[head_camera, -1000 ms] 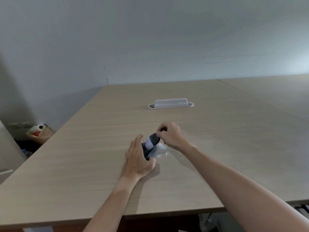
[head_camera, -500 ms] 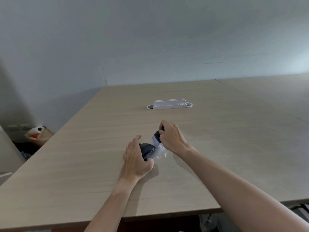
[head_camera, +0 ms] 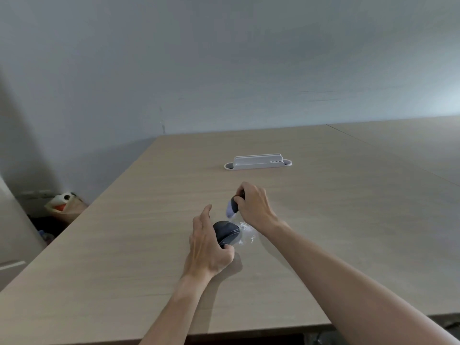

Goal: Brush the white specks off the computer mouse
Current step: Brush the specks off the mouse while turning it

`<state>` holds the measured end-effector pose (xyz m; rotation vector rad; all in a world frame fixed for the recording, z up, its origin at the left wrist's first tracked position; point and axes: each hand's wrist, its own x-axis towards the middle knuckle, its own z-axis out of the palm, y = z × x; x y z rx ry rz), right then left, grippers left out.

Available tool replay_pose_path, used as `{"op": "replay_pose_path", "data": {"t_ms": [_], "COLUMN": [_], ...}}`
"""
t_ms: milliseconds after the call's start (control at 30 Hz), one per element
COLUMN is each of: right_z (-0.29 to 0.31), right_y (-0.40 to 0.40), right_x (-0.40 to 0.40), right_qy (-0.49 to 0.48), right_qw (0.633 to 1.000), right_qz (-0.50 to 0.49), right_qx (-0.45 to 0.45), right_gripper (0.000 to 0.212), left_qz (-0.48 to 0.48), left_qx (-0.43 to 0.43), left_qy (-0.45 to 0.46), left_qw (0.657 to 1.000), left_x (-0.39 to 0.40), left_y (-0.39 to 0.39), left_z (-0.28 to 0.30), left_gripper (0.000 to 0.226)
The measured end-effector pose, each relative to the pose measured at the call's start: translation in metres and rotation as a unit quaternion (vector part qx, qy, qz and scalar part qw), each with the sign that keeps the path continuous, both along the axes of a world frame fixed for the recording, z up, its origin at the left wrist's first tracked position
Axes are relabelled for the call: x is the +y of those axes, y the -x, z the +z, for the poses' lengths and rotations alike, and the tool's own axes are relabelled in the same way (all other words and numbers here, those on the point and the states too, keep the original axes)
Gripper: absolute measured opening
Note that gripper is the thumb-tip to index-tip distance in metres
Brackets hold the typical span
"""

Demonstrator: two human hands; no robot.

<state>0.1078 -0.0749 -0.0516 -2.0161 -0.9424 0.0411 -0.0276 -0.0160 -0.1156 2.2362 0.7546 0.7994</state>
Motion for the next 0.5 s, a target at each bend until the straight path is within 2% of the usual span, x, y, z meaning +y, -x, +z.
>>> {"op": "replay_pose_path", "data": {"t_ms": [133, 233, 333, 400, 500], "right_z": [0.004, 0.000, 0.004, 0.010, 0.015], "right_y": [0.006, -0.003, -0.006, -0.002, 0.008], "right_x": [-0.004, -0.005, -0.006, -0.008, -0.010], "right_qy": [0.023, 0.070, 0.035, -0.011, 0.004], "right_qw": [0.997, 0.997, 0.999, 1.000, 0.994], "right_qz": [0.047, 0.026, -0.001, -0.005, 0.051], "right_qx": [0.052, 0.013, -0.008, 0.023, 0.094], "right_gripper": [0.013, 0.012, 0.011, 0.013, 0.019], "left_qz": [-0.001, 0.000, 0.007, 0.009, 0.008], "left_qx": [0.002, -0.002, -0.006, -0.009, -0.012], "left_qy": [-0.001, -0.014, -0.008, 0.004, 0.022], "left_qw": [1.000, 1.000, 1.000, 1.000, 1.000], "left_x": [0.000, 0.000, 0.000, 0.002, 0.002], "left_y": [0.000, 0.001, 0.000, -0.001, -0.001], "left_z": [0.001, 0.000, 0.000, -0.001, -0.002], "left_gripper": [0.096, 0.096, 0.097, 0.099, 0.100]}}
